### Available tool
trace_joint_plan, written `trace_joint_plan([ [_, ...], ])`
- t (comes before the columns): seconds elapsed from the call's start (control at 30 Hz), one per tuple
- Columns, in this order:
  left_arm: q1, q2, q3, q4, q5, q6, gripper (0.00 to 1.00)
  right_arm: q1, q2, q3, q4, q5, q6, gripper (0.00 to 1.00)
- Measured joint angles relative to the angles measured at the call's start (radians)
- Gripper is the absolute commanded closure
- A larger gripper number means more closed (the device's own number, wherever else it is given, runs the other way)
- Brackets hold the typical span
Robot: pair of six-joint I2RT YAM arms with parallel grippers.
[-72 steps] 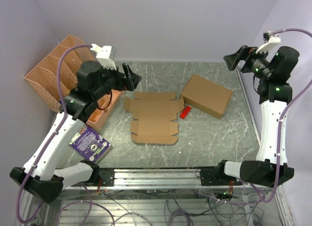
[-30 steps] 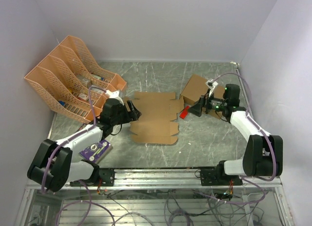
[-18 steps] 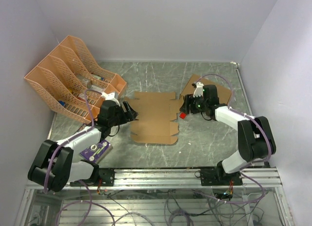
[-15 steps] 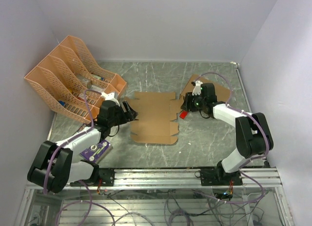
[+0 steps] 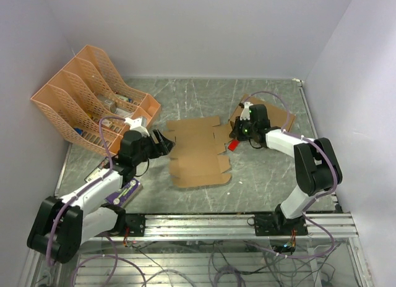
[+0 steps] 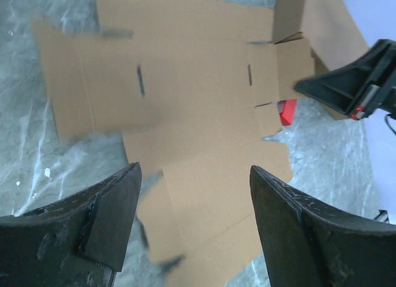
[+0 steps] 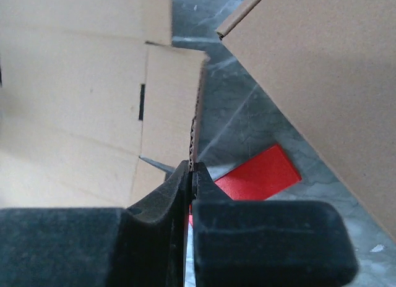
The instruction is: Fold the paper box
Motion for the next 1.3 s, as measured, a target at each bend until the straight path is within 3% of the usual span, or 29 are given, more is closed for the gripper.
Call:
trace_joint_plan([
  [0.43,0.0,-0.131,0.084,-0.048,0.089,0.068,0.2,-0.071,-0.159,-0.001,-0.002,-0.161,-0.08,1.0],
  [0.83,0.0,-0.106,0.159,-0.042,0.225,0.14,0.18,-0.16,-0.168,0.043,-0.153,-0.466,-0.317,1.0],
  [1.1,0.0,-0.052,0.161,-0.008,0.296,0.17,0.09,-0.172,-0.168,0.1,-0.259,-0.564,-0.451,1.0],
  [1.3,0.005,0.01,0.206,-0.012,0.339,0.2,0.09,-0.171,-0.16,0.187,-0.336,-0.596,-0.545,1.0],
])
